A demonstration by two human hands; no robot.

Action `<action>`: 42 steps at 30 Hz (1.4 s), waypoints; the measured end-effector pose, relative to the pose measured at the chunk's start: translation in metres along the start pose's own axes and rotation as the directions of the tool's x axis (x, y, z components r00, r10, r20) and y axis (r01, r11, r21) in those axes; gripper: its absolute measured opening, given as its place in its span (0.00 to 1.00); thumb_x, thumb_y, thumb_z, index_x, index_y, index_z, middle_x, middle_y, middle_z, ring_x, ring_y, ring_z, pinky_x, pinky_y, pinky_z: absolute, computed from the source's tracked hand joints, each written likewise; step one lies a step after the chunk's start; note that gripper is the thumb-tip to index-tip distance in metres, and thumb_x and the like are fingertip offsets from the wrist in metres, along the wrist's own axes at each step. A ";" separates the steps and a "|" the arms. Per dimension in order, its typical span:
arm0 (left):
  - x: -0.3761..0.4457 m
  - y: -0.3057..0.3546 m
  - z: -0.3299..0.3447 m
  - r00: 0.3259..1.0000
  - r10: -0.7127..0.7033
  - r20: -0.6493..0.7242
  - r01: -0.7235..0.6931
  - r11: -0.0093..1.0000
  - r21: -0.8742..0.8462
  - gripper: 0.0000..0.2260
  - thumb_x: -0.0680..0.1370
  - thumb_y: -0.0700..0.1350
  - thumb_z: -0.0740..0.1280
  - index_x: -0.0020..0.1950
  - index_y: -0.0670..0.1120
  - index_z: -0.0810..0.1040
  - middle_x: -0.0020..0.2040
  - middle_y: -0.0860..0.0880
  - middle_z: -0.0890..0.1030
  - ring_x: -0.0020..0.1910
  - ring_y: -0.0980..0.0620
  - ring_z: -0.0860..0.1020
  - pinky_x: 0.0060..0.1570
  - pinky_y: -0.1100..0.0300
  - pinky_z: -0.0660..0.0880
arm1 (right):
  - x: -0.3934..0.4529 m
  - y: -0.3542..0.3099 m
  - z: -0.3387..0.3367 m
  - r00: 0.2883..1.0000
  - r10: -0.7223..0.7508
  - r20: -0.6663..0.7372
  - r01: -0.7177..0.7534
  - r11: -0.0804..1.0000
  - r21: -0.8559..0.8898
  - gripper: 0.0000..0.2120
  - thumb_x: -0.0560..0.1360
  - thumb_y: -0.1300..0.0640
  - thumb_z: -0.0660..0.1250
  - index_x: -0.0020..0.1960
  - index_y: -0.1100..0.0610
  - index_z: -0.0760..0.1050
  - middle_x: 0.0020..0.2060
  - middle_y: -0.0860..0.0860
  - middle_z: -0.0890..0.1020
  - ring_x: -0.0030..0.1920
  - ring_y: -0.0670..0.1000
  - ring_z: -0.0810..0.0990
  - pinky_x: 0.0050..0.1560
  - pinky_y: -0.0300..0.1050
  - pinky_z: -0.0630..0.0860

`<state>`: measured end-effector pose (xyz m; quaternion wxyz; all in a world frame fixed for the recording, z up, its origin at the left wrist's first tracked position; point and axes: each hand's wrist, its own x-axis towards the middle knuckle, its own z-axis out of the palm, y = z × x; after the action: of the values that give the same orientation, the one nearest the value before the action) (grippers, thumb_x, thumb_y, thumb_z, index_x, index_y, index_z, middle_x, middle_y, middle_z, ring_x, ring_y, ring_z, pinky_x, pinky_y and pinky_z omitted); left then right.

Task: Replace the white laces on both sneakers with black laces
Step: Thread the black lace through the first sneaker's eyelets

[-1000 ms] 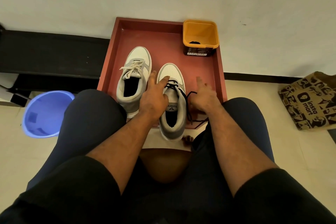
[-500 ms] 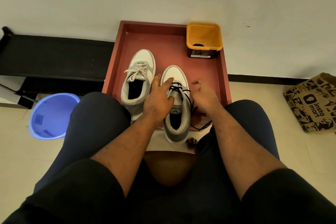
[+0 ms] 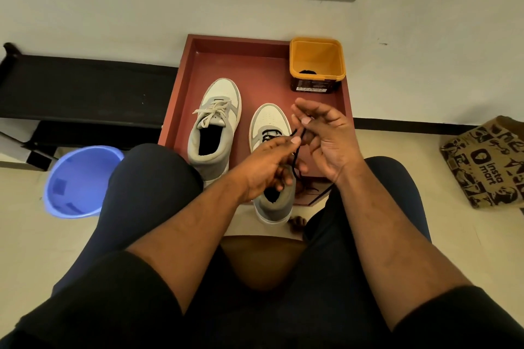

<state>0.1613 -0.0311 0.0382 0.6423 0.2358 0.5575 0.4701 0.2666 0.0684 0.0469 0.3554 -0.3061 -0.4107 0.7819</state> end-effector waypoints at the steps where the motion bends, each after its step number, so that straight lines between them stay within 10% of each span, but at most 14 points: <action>1: -0.003 0.002 -0.002 1.000 0.014 -0.017 -0.013 0.997 0.078 0.10 0.81 0.52 0.62 0.56 0.50 0.79 0.37 0.48 0.81 0.26 0.53 0.71 0.23 0.64 0.65 | 0.002 0.000 -0.002 0.998 -0.028 -0.060 0.022 0.995 -0.095 0.13 0.73 0.74 0.64 0.54 0.64 0.78 0.50 0.57 0.84 0.57 0.55 0.81 0.58 0.45 0.78; 7: -0.025 0.011 -0.037 0.857 0.382 -0.347 -0.247 0.894 0.373 0.03 0.77 0.40 0.70 0.44 0.44 0.83 0.25 0.55 0.75 0.24 0.61 0.70 0.28 0.68 0.69 | 0.016 -0.004 -0.022 0.935 -0.048 -0.352 -0.022 0.981 -0.191 0.10 0.74 0.70 0.67 0.54 0.62 0.80 0.49 0.57 0.84 0.50 0.53 0.84 0.55 0.47 0.80; 13: -0.030 0.013 -0.038 0.777 0.489 -0.396 -0.277 0.831 0.482 0.04 0.76 0.39 0.70 0.43 0.46 0.82 0.24 0.58 0.77 0.25 0.62 0.73 0.32 0.72 0.70 | -0.001 -0.003 -0.007 0.990 0.114 0.087 -0.005 0.637 -0.771 0.24 0.74 0.72 0.61 0.62 0.50 0.78 0.62 0.45 0.76 0.37 0.45 0.83 0.39 0.45 0.82; 16: -0.027 0.011 -0.034 0.785 0.490 -0.379 -0.290 0.832 0.474 0.05 0.76 0.40 0.71 0.42 0.48 0.82 0.26 0.56 0.79 0.27 0.62 0.75 0.34 0.70 0.71 | -0.003 0.007 -0.003 0.943 0.180 0.279 0.134 0.560 -0.817 0.25 0.72 0.62 0.73 0.66 0.47 0.75 0.64 0.44 0.75 0.54 0.45 0.80 0.48 0.39 0.79; 22: -0.041 0.015 -0.036 0.842 0.458 -0.285 -0.303 0.839 0.453 0.06 0.76 0.38 0.70 0.52 0.42 0.82 0.37 0.47 0.83 0.35 0.59 0.81 0.41 0.70 0.75 | -0.005 0.011 -0.003 0.917 0.290 0.274 0.099 0.499 -0.861 0.11 0.72 0.59 0.73 0.54 0.53 0.83 0.42 0.45 0.84 0.43 0.42 0.80 0.49 0.39 0.77; 28: -0.049 0.011 -0.057 0.843 0.400 -0.359 -0.163 0.827 0.537 0.05 0.75 0.38 0.72 0.50 0.44 0.84 0.32 0.56 0.80 0.27 0.65 0.74 0.31 0.75 0.69 | 0.001 -0.005 -0.017 0.990 -0.135 -0.032 0.016 0.336 -0.942 0.11 0.76 0.56 0.69 0.58 0.55 0.81 0.45 0.47 0.80 0.47 0.46 0.79 0.55 0.43 0.75; 34: -0.036 0.007 -0.046 0.829 0.409 -0.382 -0.138 0.810 0.569 0.03 0.74 0.40 0.73 0.47 0.45 0.85 0.35 0.55 0.82 0.32 0.67 0.78 0.35 0.76 0.71 | -0.015 0.012 -0.003 0.987 0.106 0.125 0.152 -0.303 -0.941 0.33 0.77 0.48 0.64 0.77 0.42 0.52 0.78 0.47 0.51 0.77 0.63 0.46 0.71 0.69 0.44; 36: -0.033 0.005 -0.042 0.848 0.401 -0.348 -0.134 0.796 0.590 0.02 0.74 0.41 0.73 0.45 0.46 0.85 0.35 0.54 0.83 0.33 0.65 0.79 0.36 0.73 0.73 | -0.017 0.027 0.007 0.979 0.066 0.194 0.200 -0.105 -0.974 0.26 0.75 0.45 0.67 0.71 0.39 0.65 0.76 0.45 0.60 0.77 0.59 0.51 0.72 0.66 0.43; 39: -0.031 0.002 -0.046 0.843 0.383 -0.378 -0.085 0.788 0.609 0.02 0.74 0.41 0.73 0.45 0.47 0.85 0.35 0.55 0.82 0.32 0.64 0.78 0.38 0.70 0.72 | -0.007 0.033 0.007 0.998 0.011 0.065 0.051 0.482 -0.874 0.04 0.73 0.48 0.70 0.44 0.38 0.81 0.47 0.40 0.83 0.53 0.46 0.80 0.62 0.64 0.72; 42: -0.030 0.003 -0.054 0.828 0.358 -0.432 -0.020 0.789 0.614 0.02 0.74 0.40 0.72 0.46 0.46 0.84 0.34 0.56 0.79 0.29 0.67 0.75 0.32 0.78 0.68 | 0.001 0.025 -0.003 0.995 -0.091 0.033 0.072 0.459 -0.886 0.06 0.74 0.48 0.68 0.39 0.37 0.78 0.40 0.36 0.82 0.46 0.41 0.80 0.60 0.60 0.73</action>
<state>0.1111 -0.0681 0.0415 0.3071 0.3402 0.8007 0.3859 0.2609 0.0600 0.0241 0.1860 -0.4333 -0.7670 0.4351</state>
